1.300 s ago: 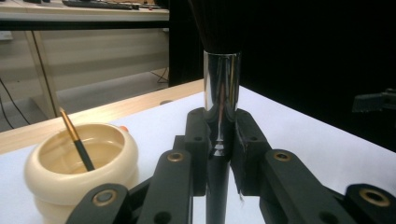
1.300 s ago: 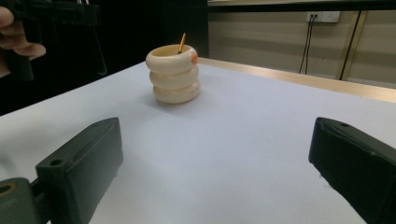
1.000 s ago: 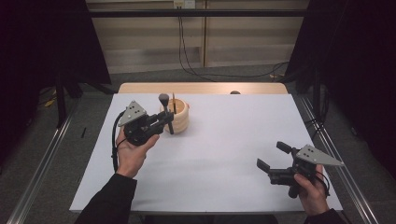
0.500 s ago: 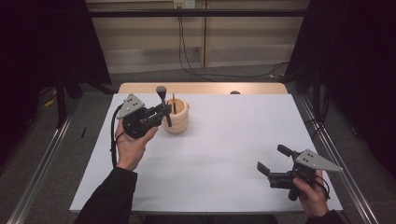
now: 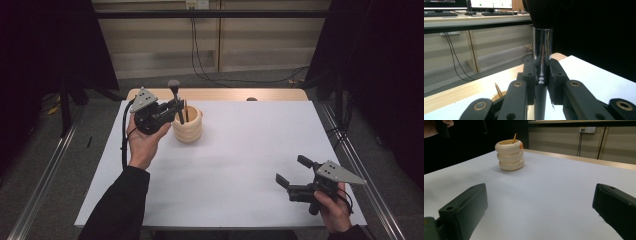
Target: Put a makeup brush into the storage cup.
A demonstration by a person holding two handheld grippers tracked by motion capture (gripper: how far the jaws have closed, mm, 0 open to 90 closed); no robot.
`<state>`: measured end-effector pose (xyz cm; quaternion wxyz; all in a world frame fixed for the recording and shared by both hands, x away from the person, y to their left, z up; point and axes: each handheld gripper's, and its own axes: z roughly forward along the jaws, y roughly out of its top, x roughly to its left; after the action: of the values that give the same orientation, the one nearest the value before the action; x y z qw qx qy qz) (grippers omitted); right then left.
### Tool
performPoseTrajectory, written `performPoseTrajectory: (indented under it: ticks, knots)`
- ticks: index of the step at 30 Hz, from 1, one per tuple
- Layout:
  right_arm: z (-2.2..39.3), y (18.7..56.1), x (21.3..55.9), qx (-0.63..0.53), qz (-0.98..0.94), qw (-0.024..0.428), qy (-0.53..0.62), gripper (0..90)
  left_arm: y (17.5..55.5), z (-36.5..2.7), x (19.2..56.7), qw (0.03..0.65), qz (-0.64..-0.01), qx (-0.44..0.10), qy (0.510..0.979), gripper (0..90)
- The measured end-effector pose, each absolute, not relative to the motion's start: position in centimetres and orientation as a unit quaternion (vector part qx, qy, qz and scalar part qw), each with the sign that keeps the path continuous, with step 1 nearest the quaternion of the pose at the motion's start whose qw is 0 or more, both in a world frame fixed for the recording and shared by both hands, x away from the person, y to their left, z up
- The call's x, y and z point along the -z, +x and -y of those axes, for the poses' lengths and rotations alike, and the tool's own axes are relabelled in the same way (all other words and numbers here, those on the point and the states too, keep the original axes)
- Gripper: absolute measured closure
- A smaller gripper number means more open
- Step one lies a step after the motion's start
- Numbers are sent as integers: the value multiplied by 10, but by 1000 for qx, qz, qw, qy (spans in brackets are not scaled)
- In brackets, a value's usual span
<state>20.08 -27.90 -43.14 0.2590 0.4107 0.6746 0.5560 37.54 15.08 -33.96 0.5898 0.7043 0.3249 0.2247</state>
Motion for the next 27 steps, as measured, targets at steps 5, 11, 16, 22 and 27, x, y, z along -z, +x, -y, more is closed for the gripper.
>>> performPoseTrajectory:
  ticks: [5, 11, 16, 22, 27]
  knots:
    - [280, 202, 432, -558, -673, 257, 412, 0, 387, -147, 342, 582, -331, -227, 707, 787]
    - [279, 202, 432, -558, -673, 257, 412, 0, 399, -147, 348, 577, -340, -233, 705, 787]
    - [280, 202, 433, -558, -675, 254, 411, 0, 407, -146, 355, 568, -351, -235, 706, 787]
    - [279, 202, 433, -559, -675, 251, 411, 0, 415, -143, 362, 566, -351, -239, 707, 786]
    - [279, 202, 433, -560, -675, 250, 411, 0, 419, -144, 367, 561, -351, -238, 711, 786]
